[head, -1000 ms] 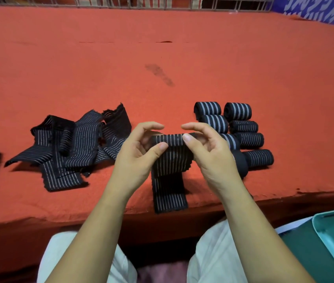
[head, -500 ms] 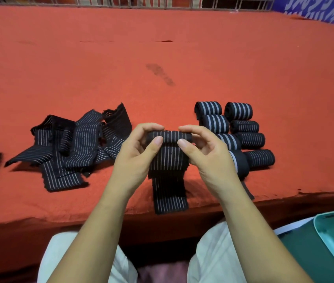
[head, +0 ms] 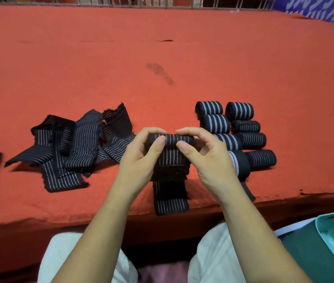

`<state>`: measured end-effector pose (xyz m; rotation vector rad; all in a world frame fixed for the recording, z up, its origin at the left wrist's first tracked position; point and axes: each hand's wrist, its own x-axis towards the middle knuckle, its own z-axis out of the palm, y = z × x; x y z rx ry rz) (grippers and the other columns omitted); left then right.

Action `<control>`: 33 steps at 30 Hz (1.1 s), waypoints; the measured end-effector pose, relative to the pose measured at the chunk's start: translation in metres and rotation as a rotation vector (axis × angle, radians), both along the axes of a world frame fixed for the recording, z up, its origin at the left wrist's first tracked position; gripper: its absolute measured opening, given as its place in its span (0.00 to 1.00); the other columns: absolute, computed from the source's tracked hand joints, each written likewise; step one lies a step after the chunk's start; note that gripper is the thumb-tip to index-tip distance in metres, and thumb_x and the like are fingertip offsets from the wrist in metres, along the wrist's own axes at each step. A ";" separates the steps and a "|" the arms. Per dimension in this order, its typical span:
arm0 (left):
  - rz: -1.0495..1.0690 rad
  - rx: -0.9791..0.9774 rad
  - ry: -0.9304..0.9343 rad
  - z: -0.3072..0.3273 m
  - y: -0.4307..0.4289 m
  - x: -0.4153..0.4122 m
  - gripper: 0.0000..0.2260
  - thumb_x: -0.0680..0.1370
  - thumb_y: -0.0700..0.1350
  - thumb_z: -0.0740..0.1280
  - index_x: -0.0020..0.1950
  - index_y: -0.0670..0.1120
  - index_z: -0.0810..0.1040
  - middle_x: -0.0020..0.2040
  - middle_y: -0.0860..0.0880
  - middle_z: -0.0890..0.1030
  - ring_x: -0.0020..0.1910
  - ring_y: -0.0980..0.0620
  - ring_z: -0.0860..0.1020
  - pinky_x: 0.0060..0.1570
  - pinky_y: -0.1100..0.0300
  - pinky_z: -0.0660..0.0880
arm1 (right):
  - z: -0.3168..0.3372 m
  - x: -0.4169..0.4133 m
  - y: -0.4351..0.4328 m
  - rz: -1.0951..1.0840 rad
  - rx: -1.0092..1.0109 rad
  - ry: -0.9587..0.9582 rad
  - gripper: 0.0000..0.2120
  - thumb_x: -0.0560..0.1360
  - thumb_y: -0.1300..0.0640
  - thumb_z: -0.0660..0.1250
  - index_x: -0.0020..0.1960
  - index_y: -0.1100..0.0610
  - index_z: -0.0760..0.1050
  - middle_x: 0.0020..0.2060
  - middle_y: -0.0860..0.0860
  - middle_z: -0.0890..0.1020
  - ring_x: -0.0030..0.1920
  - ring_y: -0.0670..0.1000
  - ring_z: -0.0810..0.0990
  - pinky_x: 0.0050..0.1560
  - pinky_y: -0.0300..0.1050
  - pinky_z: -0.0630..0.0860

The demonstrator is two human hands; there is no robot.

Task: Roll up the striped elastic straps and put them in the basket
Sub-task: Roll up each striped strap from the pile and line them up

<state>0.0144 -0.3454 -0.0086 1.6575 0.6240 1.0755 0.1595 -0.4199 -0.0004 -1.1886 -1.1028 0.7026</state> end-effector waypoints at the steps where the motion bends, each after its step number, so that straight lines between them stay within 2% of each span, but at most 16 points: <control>1: -0.023 0.005 -0.021 0.000 0.001 0.000 0.06 0.81 0.44 0.65 0.57 0.46 0.78 0.45 0.58 0.80 0.44 0.60 0.78 0.44 0.66 0.74 | -0.001 -0.001 0.001 -0.004 -0.029 0.014 0.10 0.79 0.58 0.69 0.59 0.54 0.80 0.49 0.51 0.85 0.51 0.48 0.84 0.52 0.44 0.81; 4: -0.068 0.045 -0.047 -0.002 0.003 -0.002 0.10 0.80 0.38 0.65 0.59 0.47 0.77 0.51 0.56 0.80 0.49 0.59 0.78 0.50 0.64 0.74 | -0.004 -0.001 0.002 0.038 -0.086 0.062 0.11 0.81 0.54 0.65 0.62 0.53 0.76 0.47 0.55 0.86 0.50 0.53 0.85 0.51 0.49 0.82; 7: -0.077 0.050 -0.036 -0.004 0.002 -0.004 0.11 0.79 0.39 0.65 0.61 0.49 0.76 0.51 0.59 0.79 0.50 0.59 0.76 0.52 0.63 0.73 | -0.005 0.001 0.001 0.067 -0.030 0.110 0.10 0.81 0.63 0.65 0.61 0.55 0.76 0.47 0.55 0.86 0.50 0.54 0.85 0.51 0.50 0.82; 9: -0.065 -0.005 -0.028 -0.004 0.001 -0.003 0.11 0.79 0.47 0.65 0.61 0.49 0.76 0.48 0.59 0.78 0.47 0.60 0.76 0.49 0.66 0.72 | -0.005 0.001 0.001 0.091 0.000 0.111 0.12 0.80 0.67 0.64 0.60 0.55 0.76 0.48 0.55 0.84 0.50 0.53 0.83 0.52 0.51 0.82; 12: 0.005 -0.043 0.031 -0.004 0.001 0.000 0.18 0.77 0.62 0.60 0.55 0.50 0.78 0.44 0.60 0.78 0.44 0.61 0.75 0.45 0.67 0.71 | -0.006 -0.001 0.002 0.111 0.022 0.083 0.15 0.79 0.71 0.63 0.59 0.54 0.76 0.49 0.54 0.81 0.52 0.52 0.81 0.55 0.53 0.79; 14: 0.049 -0.026 0.085 -0.005 0.002 0.002 0.18 0.76 0.64 0.59 0.50 0.51 0.78 0.40 0.60 0.77 0.40 0.63 0.74 0.42 0.67 0.70 | -0.008 -0.001 0.002 0.098 0.027 0.073 0.16 0.78 0.71 0.63 0.59 0.54 0.77 0.51 0.56 0.81 0.53 0.54 0.80 0.57 0.56 0.78; 16: 0.039 -0.045 0.070 -0.006 0.003 0.002 0.15 0.77 0.62 0.61 0.48 0.51 0.77 0.39 0.59 0.77 0.40 0.61 0.74 0.43 0.62 0.71 | -0.008 -0.002 0.002 0.098 0.015 0.080 0.17 0.78 0.71 0.63 0.60 0.53 0.77 0.52 0.57 0.81 0.54 0.54 0.80 0.57 0.55 0.79; 18: 0.020 -0.073 0.027 -0.008 0.003 0.002 0.10 0.79 0.57 0.64 0.52 0.52 0.77 0.42 0.58 0.79 0.43 0.58 0.77 0.46 0.58 0.73 | -0.006 -0.004 0.001 0.111 -0.012 0.104 0.17 0.80 0.68 0.63 0.64 0.51 0.75 0.53 0.57 0.82 0.55 0.53 0.81 0.56 0.51 0.80; 21: -0.014 -0.066 -0.020 -0.009 0.001 0.002 0.09 0.79 0.49 0.64 0.59 0.52 0.76 0.49 0.56 0.82 0.49 0.57 0.80 0.50 0.57 0.77 | -0.007 -0.007 0.002 0.098 -0.133 0.113 0.18 0.82 0.54 0.64 0.71 0.47 0.68 0.55 0.52 0.83 0.56 0.48 0.83 0.59 0.48 0.79; 23: -0.013 0.043 0.015 -0.011 0.003 0.001 0.12 0.79 0.44 0.65 0.63 0.50 0.76 0.56 0.53 0.81 0.55 0.54 0.79 0.59 0.52 0.76 | -0.010 -0.008 0.004 0.051 -0.180 0.039 0.20 0.81 0.44 0.62 0.72 0.44 0.68 0.58 0.48 0.81 0.59 0.46 0.81 0.63 0.53 0.77; 24: -0.010 0.095 0.038 -0.014 0.004 0.000 0.13 0.79 0.43 0.65 0.64 0.50 0.76 0.59 0.51 0.80 0.58 0.52 0.78 0.63 0.48 0.74 | -0.010 -0.008 0.004 0.041 -0.173 0.003 0.19 0.80 0.43 0.62 0.70 0.44 0.69 0.59 0.48 0.81 0.60 0.48 0.81 0.63 0.57 0.77; 26: -0.019 0.125 0.045 -0.016 0.006 -0.001 0.15 0.79 0.42 0.65 0.65 0.51 0.76 0.60 0.50 0.78 0.61 0.49 0.76 0.65 0.45 0.72 | -0.011 -0.007 0.004 0.053 -0.102 0.019 0.13 0.81 0.50 0.63 0.65 0.49 0.73 0.56 0.53 0.82 0.58 0.54 0.82 0.61 0.62 0.77; 27: -0.029 0.116 0.037 -0.016 0.005 -0.002 0.15 0.80 0.42 0.64 0.66 0.51 0.76 0.60 0.51 0.77 0.61 0.50 0.76 0.65 0.48 0.72 | -0.011 -0.006 0.004 0.067 -0.065 0.037 0.10 0.82 0.56 0.63 0.63 0.53 0.73 0.55 0.54 0.82 0.57 0.55 0.82 0.61 0.61 0.78; 30: 0.005 0.077 0.078 -0.010 -0.001 -0.001 0.13 0.81 0.49 0.61 0.65 0.51 0.75 0.58 0.57 0.78 0.57 0.61 0.76 0.59 0.66 0.70 | -0.007 -0.005 0.002 0.091 -0.004 -0.002 0.10 0.81 0.67 0.62 0.60 0.58 0.72 0.50 0.51 0.79 0.52 0.48 0.79 0.58 0.49 0.78; 31: 0.040 0.060 0.108 -0.009 -0.002 0.000 0.14 0.81 0.53 0.60 0.64 0.51 0.77 0.57 0.58 0.79 0.56 0.64 0.76 0.56 0.69 0.69 | -0.006 -0.006 0.002 0.101 0.000 -0.013 0.11 0.80 0.69 0.62 0.59 0.59 0.72 0.49 0.50 0.79 0.51 0.47 0.78 0.57 0.46 0.77; 33: 0.096 0.005 0.123 -0.007 -0.001 0.001 0.18 0.79 0.60 0.60 0.59 0.52 0.80 0.52 0.59 0.82 0.52 0.64 0.78 0.52 0.70 0.70 | -0.005 -0.006 0.002 0.111 -0.009 -0.024 0.12 0.79 0.72 0.62 0.58 0.60 0.72 0.49 0.51 0.78 0.51 0.47 0.77 0.58 0.47 0.75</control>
